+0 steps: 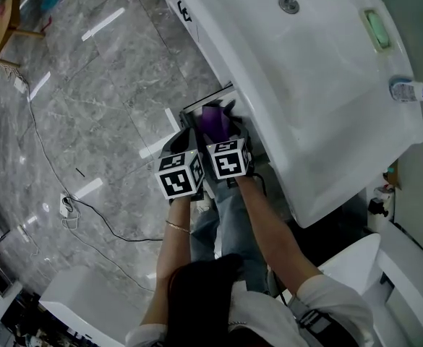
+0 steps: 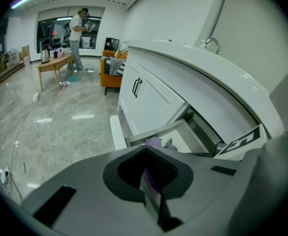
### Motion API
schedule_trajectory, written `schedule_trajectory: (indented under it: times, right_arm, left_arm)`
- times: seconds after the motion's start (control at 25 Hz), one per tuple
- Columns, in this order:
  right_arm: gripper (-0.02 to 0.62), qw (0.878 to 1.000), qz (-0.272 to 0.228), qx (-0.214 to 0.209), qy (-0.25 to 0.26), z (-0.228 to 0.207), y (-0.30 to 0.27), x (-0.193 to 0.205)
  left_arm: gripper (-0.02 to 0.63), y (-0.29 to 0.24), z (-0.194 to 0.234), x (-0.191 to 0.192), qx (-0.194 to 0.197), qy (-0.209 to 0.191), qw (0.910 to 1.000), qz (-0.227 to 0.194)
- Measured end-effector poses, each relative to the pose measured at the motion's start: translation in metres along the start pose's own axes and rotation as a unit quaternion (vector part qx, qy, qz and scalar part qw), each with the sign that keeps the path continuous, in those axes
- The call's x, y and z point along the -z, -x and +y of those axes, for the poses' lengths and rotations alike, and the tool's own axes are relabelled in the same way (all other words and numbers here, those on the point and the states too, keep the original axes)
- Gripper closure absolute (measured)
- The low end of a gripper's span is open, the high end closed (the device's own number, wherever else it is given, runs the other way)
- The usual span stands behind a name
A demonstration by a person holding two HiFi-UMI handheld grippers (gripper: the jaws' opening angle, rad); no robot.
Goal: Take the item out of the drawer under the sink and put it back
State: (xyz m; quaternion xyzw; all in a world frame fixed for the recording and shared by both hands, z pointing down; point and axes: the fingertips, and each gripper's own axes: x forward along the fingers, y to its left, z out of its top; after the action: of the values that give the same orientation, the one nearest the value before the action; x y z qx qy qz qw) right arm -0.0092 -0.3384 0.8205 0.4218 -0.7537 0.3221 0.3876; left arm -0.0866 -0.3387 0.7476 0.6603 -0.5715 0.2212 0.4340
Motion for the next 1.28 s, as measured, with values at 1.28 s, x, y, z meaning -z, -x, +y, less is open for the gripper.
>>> schedule_trajectory:
  times: [1.28]
  right_arm:
    - [0.499,0.998,0.046,0.032,0.023,-0.008,-0.028,0.015]
  left_arm:
    - [0.603,-0.006,0.0,-0.001,0.046,0.026,0.9983,-0.022]
